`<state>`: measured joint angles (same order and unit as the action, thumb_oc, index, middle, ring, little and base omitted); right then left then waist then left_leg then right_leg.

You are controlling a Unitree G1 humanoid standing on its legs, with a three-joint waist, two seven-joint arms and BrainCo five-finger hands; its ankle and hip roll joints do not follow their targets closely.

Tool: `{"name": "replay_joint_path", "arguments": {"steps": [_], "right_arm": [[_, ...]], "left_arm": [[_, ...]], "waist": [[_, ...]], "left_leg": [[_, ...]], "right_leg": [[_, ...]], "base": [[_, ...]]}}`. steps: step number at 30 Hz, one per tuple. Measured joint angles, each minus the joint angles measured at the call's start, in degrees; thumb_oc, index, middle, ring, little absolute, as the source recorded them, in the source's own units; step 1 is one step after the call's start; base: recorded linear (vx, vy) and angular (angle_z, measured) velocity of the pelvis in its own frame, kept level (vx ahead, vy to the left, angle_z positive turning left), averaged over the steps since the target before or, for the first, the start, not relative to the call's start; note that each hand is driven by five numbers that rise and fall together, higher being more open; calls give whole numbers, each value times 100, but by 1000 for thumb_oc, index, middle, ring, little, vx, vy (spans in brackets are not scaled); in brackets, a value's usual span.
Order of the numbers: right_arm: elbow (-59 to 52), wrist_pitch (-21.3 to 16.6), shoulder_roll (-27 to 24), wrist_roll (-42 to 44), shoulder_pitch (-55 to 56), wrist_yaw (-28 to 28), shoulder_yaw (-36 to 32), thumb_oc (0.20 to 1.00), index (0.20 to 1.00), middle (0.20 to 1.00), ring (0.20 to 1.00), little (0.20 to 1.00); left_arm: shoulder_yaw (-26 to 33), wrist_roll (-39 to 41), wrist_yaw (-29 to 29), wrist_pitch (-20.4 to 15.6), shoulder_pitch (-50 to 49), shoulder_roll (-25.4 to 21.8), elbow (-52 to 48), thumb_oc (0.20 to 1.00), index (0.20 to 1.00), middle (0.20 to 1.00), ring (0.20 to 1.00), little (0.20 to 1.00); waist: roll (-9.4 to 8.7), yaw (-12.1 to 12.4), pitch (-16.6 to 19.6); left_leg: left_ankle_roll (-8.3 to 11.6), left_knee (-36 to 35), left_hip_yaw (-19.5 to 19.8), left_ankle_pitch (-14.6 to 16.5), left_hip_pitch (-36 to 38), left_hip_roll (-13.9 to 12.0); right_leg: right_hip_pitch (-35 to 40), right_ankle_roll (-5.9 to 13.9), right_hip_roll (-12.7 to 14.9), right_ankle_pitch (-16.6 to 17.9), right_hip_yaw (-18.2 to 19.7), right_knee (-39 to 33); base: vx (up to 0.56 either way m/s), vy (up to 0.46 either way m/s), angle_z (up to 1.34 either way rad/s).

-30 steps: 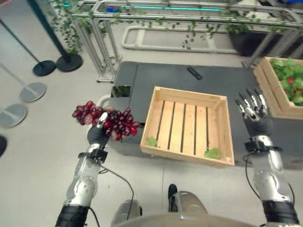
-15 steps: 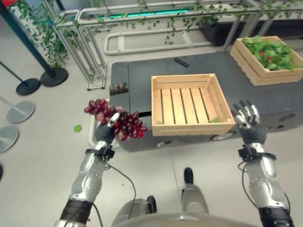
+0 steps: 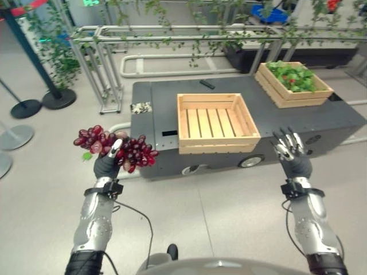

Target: Pick up the fruits from the basket on one side to the basket on the other side

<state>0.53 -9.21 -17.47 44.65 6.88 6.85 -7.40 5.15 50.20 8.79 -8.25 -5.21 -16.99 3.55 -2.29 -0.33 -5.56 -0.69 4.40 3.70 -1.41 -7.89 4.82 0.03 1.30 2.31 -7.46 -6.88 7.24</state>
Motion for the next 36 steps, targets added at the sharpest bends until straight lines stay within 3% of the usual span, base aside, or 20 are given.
{"name": "replay_joint_path", "arguments": {"steps": [1,7,10,11,13,14,15,19,21,22,24,26,27,29,30,31,33,34,35,36], "right_arm": [[-64,-9,-79,6,111,35,-7,1000,1000,1000,1000,1000],[42,-16,-195,0,232,86,-153,1000,1000,1000,1000,1000],[-45,-57,-79,-20,114,32,-158,1000,1000,1000,1000,1000],[-95,-81,-60,-21,121,19,-194,1000,1000,1000,1000,1000],[-231,-117,-58,-24,138,-32,-276,1000,1000,1000,1000,1000],[-287,-174,-61,-21,138,-34,-349,1000,1000,1000,1000,1000],[-275,-189,-37,-22,115,-41,-423,1000,1000,1000,1000,1000],[-241,-169,238,-22,-56,30,-171,1000,1000,1000,1000,1000],[-248,-175,308,-18,-319,75,67,1000,1000,1000,1000,1000],[-283,-165,375,-19,-315,96,162,1000,1000,1000,1000,1000],[-314,-185,407,-20,-315,202,539,1000,1000,1000,1000,1000],[-429,-168,387,-22,-542,321,730,1000,1000,1000,1000,1000],[-459,-173,319,-19,-566,402,715,1000,1000,1000,1000,1000],[-497,-168,175,-20,-403,461,648,1000,1000,1000,1000,1000],[-516,-172,125,-19,-287,468,619,1000,1000,1000,1000,1000],[-482,-150,13,-21,-161,493,602,1000,1000,1000,1000,1000],[-446,-109,-82,-23,-86,520,715,1000,1000,1000,1000,1000],[-450,-113,-108,-23,-55,514,742,1000,1000,1000,1000,1000],[-473,-117,-134,-24,28,525,745,1000,1000,1000,1000,1000],[-431,-138,-97,-18,112,524,757,1000,1000,1000,1000,1000]], "left_arm": [[25,-169,-3,8,-87,85,-39,200,200,200,200,200],[117,-662,5,-24,-485,70,-66,200,200,200,200,200],[342,-697,-95,-53,-461,43,-75,200,200,200,200,200],[343,-698,-108,-80,-403,45,-80,200,200,200,200,200],[336,-800,-137,-108,-364,4,-259,200,200,200,200,200],[332,-865,-128,-111,-386,9,-503,200,200,200,200,200],[336,-893,-101,-116,-392,16,-688,200,200,200,200,200],[485,-908,-157,-123,-321,-214,-808,200,200,200,200,200],[653,-1120,-252,-233,-193,-236,-823,200,200,200,200,200],[730,-1240,-327,-263,-116,-248,-883,200,200,200,200,200],[862,-1291,-456,-492,-106,-369,-907,200,200,200,200,200],[955,-1303,-569,-653,64,-421,-902,200,200,200,200,200],[857,-1308,-620,-664,232,-425,-889,200,200,200,200,200],[619,-1338,-584,-658,273,-419,-900,200,200,200,200,200],[553,-1335,-583,-646,265,-363,-899,200,200,200,200,200],[445,-1329,-566,-670,247,-354,-909,200,200,200,200,200],[388,-1314,-548,-681,213,-402,-844,200,200,200,200,200],[304,-1319,-546,-698,206,-404,-795,200,200,200,200,200],[182,-1322,-545,-698,173,-469,-817,200,200,200,200,200],[124,-1352,-465,-712,-29,-546,-848,200,200,200,200,200]], "waist": [[79,7,-51],[241,373,-436],[65,560,-616],[81,397,-624],[73,269,-646],[163,263,-661],[212,268,-644],[17,612,-636],[61,807,-630],[28,757,-595],[-104,790,-465],[36,838,-543],[236,636,-684],[316,605,-684],[379,586,-670],[451,390,-647],[359,408,-604],[308,372,-564],[151,276,-489],[-106,418,-301]], "left_leg": [[198,-35,123,-156,-70,-8],[267,-61,-212,44,-210,-188],[343,546,-1519,95,-378,-673],[351,671,-1691,116,-388,-845],[385,924,-2778,219,-374,-1288],[370,879,-2808,210,-379,-1349],[107,803,-2656,50,-347,-1296],[-77,1058,-2250,315,-364,-873],[-279,1239,-2243,571,-360,-572],[-515,975,-1974,706,-36,-237],[-618,822,-1746,701,187,10],[-678,740,-875,679,222,173],[-628,639,-316,488,236,138],[-579,360,514,462,491,441],[-543,330,1088,463,588,521],[-602,230,1224,441,708,506],[-549,275,1869,481,905,644],[-474,353,2219,554,973,701],[-343,465,2335,650,990,898],[-484,361,2535,816,1115,993]], "right_leg": [[147,-34,-30,45,-216,-175],[528,-175,67,57,-1473,-340],[718,-63,359,69,-2534,-467],[810,-21,381,82,-2701,-545],[969,161,487,38,-3430,-520],[1004,317,500,-72,-3440,-413],[1003,459,542,-228,-3391,-233],[1161,417,884,-300,-3028,126],[1108,439,1210,-300,-3038,1132],[885,500,1713,-202,-2769,2445],[412,655,1986,-169,-2289,3575],[-480,631,1113,-484,-1198,3928],[-1023,567,303,-696,-710,3570],[-1620,277,249,-772,-655,2540],[-1673,168,90,-761,-126,1902],[-1715,154,9,-440,446,1020],[-1798,289,-428,-78,2287,813],[-1788,206,-514,139,2582,752],[-1770,24,-470,948,2339,580],[-1736,-6,-320,1237,1991,482]], "base": [[-63,-62,99],[-74,-1,121],[-1,34,121],[-11,75,149],[50,99,166],[131,142,157],[187,169,141],[212,277,83],[339,440,132],[239,331,164],[168,149,144],[206,-57,167],[210,-161,212],[276,-226,246],[278,-166,290],[209,-164,236],[61,-256,258],[-45,-334,247],[-80,-381,239],[-73,-411,212]]}}
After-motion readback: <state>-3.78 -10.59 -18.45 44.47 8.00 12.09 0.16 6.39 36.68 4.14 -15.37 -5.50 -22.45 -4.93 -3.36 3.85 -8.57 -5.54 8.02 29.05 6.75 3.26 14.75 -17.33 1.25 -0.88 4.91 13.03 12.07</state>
